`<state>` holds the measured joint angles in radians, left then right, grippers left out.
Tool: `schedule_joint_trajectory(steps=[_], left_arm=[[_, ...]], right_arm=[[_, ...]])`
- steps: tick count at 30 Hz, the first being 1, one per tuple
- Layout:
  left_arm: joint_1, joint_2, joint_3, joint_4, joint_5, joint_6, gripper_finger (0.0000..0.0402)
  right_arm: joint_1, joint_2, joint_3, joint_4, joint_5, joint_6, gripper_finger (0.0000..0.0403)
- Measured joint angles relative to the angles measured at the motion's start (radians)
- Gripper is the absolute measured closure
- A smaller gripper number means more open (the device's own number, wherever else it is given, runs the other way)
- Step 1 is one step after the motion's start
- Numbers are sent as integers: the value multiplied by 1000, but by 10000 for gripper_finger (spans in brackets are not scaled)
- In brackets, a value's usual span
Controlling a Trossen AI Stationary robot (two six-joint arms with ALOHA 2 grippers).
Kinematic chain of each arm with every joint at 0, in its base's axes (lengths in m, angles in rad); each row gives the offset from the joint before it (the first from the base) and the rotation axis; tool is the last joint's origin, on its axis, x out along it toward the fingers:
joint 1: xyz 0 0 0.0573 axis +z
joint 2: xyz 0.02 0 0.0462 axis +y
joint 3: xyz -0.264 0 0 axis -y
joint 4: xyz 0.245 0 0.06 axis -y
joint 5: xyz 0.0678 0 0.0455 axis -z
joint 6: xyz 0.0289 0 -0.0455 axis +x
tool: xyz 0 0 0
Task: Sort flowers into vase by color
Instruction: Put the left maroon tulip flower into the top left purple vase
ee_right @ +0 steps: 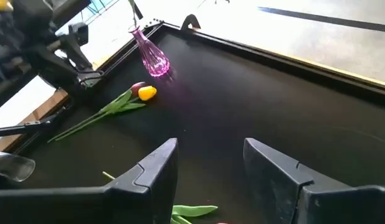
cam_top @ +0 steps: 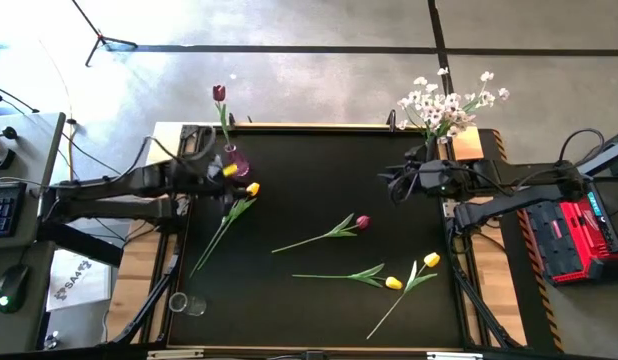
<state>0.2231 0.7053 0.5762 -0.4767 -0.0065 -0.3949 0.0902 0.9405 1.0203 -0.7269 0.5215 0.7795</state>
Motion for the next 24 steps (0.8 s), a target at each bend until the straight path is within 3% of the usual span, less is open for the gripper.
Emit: schedule_joint_trajectory(steps=[3, 11, 16, 19, 24], left_arm=[[-48, 42, 0, -100, -102, -81, 257], [-116, 150, -49, -146, -120, -272, 257], [-119, 227, -74, -142, -228, -394, 257], [-104, 272, -74, -140, -285, -398, 257], [-39, 359, -74, -152, -225, -339, 272]], right_arm=[[-1, 6, 0, 5, -3, 2, 231], [0, 52, 0, 9, -31, 13, 231], [0, 94, 0, 21, -58, 28, 231], [0, 111, 0, 41, -79, 26, 231], [0, 122, 0, 61, -97, 24, 231]])
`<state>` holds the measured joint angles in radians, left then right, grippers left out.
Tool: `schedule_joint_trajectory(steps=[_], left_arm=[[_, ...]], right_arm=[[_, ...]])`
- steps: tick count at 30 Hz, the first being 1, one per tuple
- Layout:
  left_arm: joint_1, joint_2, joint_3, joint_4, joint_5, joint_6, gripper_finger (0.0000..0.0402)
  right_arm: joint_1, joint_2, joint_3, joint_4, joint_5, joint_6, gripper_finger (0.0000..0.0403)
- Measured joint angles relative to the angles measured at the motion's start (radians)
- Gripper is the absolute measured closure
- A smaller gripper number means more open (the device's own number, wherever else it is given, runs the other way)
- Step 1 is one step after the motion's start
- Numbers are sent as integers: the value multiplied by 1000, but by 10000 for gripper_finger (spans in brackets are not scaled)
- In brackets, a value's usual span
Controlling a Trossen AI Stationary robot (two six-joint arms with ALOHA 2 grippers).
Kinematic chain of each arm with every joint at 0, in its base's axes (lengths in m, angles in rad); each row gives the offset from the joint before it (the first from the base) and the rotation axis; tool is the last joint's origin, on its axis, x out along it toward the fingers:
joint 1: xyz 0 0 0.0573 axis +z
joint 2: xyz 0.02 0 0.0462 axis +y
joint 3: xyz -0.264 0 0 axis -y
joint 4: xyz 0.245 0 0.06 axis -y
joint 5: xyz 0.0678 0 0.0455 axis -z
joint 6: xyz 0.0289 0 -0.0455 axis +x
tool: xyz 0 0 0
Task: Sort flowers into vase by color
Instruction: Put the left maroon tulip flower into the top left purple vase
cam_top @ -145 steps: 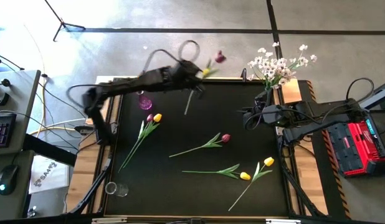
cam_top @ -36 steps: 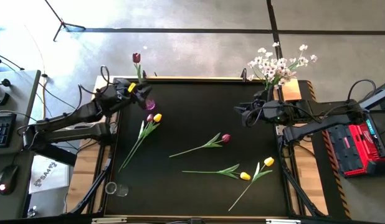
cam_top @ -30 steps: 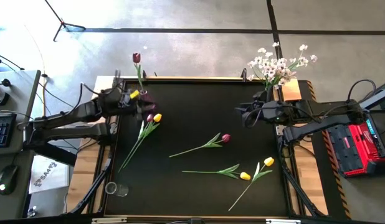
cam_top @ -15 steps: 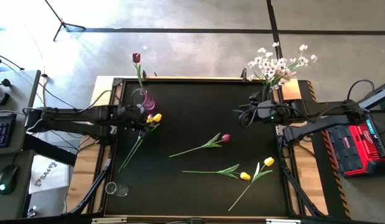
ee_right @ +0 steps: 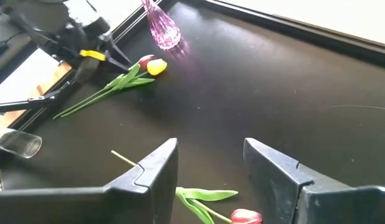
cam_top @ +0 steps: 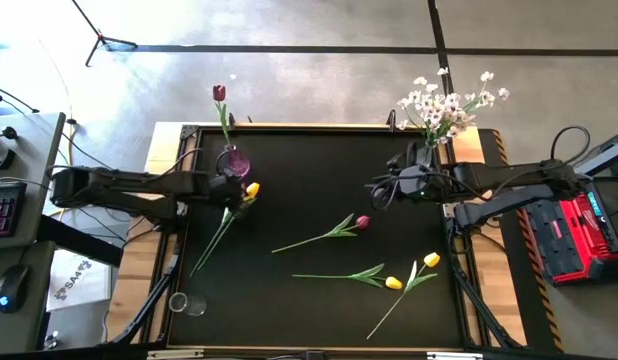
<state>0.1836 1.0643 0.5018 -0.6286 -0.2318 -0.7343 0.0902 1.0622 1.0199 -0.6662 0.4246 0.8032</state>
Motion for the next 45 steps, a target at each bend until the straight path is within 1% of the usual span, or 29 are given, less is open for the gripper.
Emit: schedule_joint_trajectory(steps=[3, 9, 14, 17, 19, 22, 24, 32, 35, 41, 45], left_arm=[[23, 60, 0, 2, 44, 43, 283], [47, 152, 1, 1, 61, 65, 297], [60, 175, 6, 4, 86, 62, 311], [57, 164, 32, 8, 145, 51, 321], [42, 157, 54, 78, 200, 31, 326], [9, 154, 73, 196, 233, 47, 330], [-6, 155, 79, 212, 223, 47, 332], [-34, 155, 83, 167, 208, 29, 332], [-47, 155, 83, 154, 201, 52, 332], [-55, 155, 83, 211, 192, 103, 332], [-54, 208, 84, 242, 150, 142, 318]], right_arm=[[0, 0, 0, 0, -3, 0, 231], [0, -1, 0, 0, -9, 0, 231], [0, -1, 0, -1, -9, 0, 231], [0, -1, 0, -1, -10, 0, 231], [0, -1, 0, -1, -10, 0, 231], [-10, -1, 0, 0, -10, -5, 231], [-22, -1, 0, 2, -17, -18, 231], [-53, -1, 0, 27, -53, -44, 231], [-59, -1, 0, 46, -59, -52, 231], [-73, -1, 0, 57, -65, -64, 231], [-73, -1, 0, 58, -67, -69, 231]])
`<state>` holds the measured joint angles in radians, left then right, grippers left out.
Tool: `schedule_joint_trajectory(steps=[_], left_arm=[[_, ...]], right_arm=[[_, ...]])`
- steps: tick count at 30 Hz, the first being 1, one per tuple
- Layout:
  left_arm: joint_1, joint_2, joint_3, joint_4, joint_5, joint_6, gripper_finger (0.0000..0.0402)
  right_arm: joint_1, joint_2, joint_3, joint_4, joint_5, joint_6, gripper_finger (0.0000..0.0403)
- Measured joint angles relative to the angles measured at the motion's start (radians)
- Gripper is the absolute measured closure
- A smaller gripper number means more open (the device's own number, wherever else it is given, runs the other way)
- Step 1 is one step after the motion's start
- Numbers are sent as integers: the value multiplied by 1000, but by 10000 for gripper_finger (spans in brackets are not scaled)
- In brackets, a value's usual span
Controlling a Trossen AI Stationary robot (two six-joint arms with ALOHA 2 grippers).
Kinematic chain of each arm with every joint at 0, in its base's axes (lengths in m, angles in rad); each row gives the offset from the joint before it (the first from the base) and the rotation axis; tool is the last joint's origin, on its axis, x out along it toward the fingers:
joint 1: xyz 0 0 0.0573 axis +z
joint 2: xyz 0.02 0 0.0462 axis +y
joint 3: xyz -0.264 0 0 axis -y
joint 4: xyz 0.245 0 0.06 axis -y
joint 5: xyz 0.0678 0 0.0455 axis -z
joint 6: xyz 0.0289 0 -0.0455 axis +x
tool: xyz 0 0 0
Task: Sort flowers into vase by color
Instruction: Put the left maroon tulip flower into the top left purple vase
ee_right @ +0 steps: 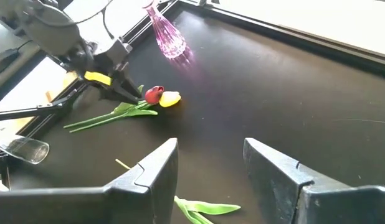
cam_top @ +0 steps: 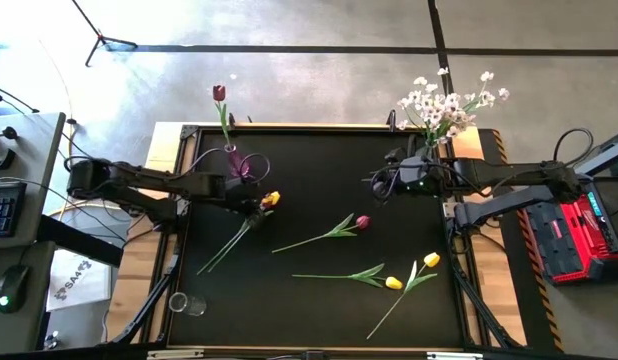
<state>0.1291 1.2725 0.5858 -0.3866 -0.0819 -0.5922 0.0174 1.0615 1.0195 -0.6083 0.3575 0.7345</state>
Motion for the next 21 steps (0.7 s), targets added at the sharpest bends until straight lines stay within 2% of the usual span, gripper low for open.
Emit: schedule_joint_trajectory(steps=[5, 8, 16, 21], left_arm=[[1, 111, -1, 38, 0, 2, 285], [1, 149, 0, 55, 18, -18, 282], [0, 107, 0, 65, 26, -51, 339], [2, 57, 0, 64, 19, -51, 357]], right_arm=[[0, 0, 0, 9, -5, 6, 231], [0, 0, 0, 13, -13, 11, 231], [0, 0, 0, 14, -20, 16, 231], [-9, 0, 0, 14, -31, 9, 231]])
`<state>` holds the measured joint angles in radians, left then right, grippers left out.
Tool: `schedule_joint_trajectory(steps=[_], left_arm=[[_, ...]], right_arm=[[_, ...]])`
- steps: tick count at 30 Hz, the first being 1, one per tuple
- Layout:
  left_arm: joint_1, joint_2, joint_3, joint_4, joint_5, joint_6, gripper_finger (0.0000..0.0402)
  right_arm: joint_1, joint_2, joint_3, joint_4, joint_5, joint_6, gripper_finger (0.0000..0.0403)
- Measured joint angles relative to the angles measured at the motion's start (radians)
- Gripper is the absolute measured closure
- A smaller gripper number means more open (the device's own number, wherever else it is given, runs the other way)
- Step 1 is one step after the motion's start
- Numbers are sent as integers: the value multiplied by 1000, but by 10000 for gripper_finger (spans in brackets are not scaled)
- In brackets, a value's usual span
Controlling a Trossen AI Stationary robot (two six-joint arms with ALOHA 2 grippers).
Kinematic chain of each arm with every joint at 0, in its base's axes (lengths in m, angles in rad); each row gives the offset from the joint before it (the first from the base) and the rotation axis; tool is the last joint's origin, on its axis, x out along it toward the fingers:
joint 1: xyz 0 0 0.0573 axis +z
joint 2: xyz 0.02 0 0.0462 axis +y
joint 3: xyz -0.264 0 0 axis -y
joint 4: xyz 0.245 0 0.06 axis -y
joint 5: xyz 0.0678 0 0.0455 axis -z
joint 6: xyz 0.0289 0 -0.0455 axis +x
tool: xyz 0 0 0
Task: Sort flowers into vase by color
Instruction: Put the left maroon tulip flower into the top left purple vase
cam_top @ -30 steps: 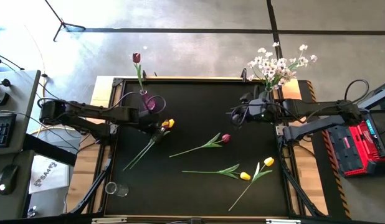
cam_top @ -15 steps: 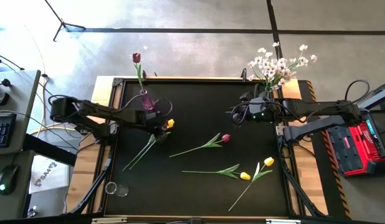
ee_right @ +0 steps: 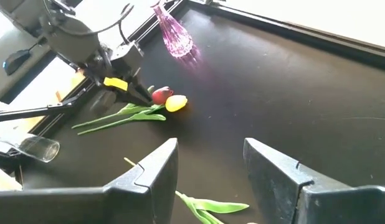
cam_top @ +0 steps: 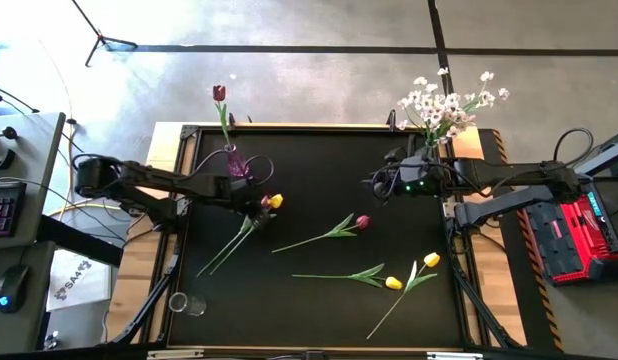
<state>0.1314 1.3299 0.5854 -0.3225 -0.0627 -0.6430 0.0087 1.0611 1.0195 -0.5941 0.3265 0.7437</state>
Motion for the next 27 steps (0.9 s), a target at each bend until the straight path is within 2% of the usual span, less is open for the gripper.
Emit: schedule_joint_trajectory(steps=[11, 17, 22, 27], left_arm=[[0, -9, 0, -2, -28, -30, 397], [-2, -25, 0, 1, 27, -96, 401], [-22, -126, 47, 6, 17, -132, 401], [-30, -286, 114, 6, -108, -107, 401]], right_arm=[[-13, 0, 0, 0, 3, -24, 231], [-14, 0, 0, 0, 3, -30, 231], [-14, 0, 0, 0, 4, -29, 231], [-14, 0, 0, -1, 13, -29, 231]])
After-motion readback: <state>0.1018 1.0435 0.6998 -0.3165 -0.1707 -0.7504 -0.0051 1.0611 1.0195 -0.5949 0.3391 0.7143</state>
